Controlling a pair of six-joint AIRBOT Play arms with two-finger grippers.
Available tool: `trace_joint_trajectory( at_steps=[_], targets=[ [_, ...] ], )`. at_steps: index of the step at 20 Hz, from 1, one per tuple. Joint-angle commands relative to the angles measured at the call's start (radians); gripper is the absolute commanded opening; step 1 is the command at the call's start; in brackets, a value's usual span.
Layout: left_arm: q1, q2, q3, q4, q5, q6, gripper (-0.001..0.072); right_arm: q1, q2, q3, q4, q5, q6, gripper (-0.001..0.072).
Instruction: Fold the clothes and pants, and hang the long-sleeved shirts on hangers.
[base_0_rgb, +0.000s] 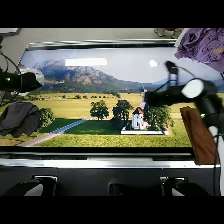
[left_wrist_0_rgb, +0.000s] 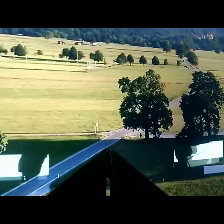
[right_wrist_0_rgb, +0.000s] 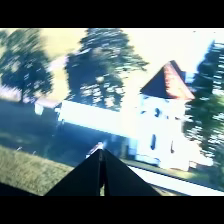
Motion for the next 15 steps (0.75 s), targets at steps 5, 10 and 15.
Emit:
trace_joint_trajectory(
  at_steps=[5,10,15],
  targets=[
    [-0.003,0.048,-0.031,0.008,0.007,0.000,0.0020,0.158,0.001,0.002,-0.011,-0.058,-0.006,0.0028],
    [-0.003,0.048,-0.031,0.008,0.006,0.000,0.0020,0.158,0.001,0.002,-0.011,-0.058,-0.006,0.0028],
    [-0.003,0.048,-0.031,0.008,0.006,0.000,0.0020,0.158,0.001,0.002,-0.011,-0.058,-0.006,0.0028]
  ],
)
